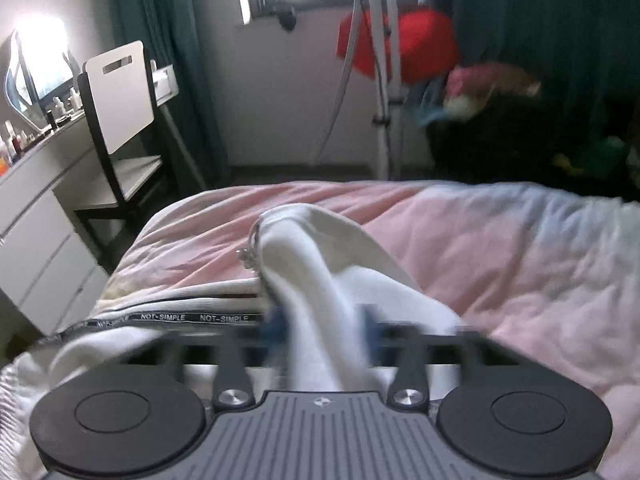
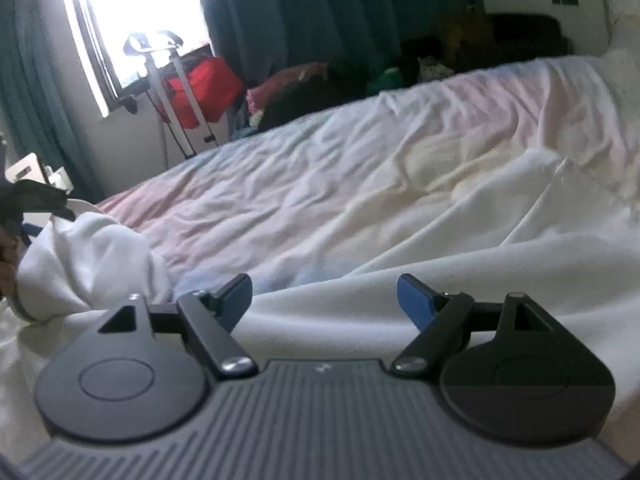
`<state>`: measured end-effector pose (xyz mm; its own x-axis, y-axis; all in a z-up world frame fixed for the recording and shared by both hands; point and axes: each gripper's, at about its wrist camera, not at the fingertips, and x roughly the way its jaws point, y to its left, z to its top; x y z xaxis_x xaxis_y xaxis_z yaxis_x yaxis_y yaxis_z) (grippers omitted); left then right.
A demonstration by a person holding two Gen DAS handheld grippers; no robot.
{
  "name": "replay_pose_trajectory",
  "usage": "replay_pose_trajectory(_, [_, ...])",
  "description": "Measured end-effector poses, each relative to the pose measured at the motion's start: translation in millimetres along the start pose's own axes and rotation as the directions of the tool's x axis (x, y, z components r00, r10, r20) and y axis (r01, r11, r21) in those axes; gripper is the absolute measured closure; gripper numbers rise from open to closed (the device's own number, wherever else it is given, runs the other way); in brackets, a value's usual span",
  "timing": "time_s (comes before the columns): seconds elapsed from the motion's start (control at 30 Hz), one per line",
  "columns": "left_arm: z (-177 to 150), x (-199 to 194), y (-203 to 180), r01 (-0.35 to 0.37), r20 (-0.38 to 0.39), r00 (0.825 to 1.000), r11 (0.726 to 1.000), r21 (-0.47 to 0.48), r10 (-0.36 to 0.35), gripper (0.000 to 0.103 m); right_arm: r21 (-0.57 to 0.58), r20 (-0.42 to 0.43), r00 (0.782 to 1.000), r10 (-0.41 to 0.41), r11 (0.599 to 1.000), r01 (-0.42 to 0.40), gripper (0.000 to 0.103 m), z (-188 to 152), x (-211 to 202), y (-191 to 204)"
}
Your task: Fold clothes
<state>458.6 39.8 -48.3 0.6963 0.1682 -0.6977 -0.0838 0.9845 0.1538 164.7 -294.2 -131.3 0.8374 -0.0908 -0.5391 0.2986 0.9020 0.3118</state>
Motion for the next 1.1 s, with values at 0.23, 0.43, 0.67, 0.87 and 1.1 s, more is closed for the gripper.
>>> replay_pose_trajectory(0.23, [24.0, -79.5, -52.3, 0.025, 0.280, 0.957, 0.981, 0.193, -0.079, 0.096, 0.027, 0.040, 0.999, -0.001, 1.000, 0.000, 0.022, 3.5, -7.5, -3.1])
replay_pose_trajectory(0.43, [37.2, -174.1, -128.5, 0.011, 0.534, 0.821, 0.939, 0.344, -0.205, 0.096, 0.017, 0.093, 0.995, -0.023, 1.000, 0.021, 0.022, 9.3, -25.8, -4.9])
replay_pose_trajectory(0.67, [54.4, -240.6, -222.9, -0.001, 0.659, 0.688, 0.908, 0.419, -0.304, 0.096, 0.049, 0.133, 0.989, -0.063, 0.997, 0.056, 0.022, 15.1, -36.4, -16.9])
replay_pose_trajectory(0.87, [57.7, -230.0, -284.2, -0.028, 0.667, 0.663, 0.878, 0.477, -0.341, 0.096, 0.088, 0.112, 0.991, -0.072, 0.994, 0.062, 0.022, 15.6, -29.0, -26.2])
replay_pose_trajectory(1.1, [48.8, -191.9, -325.2, -0.042, 0.672, 0.605, 0.825, 0.563, -0.428, 0.096, 0.148, 0.091, 0.994, -0.065, 0.988, 0.051, 0.022, 15.0, -26.1, -35.1])
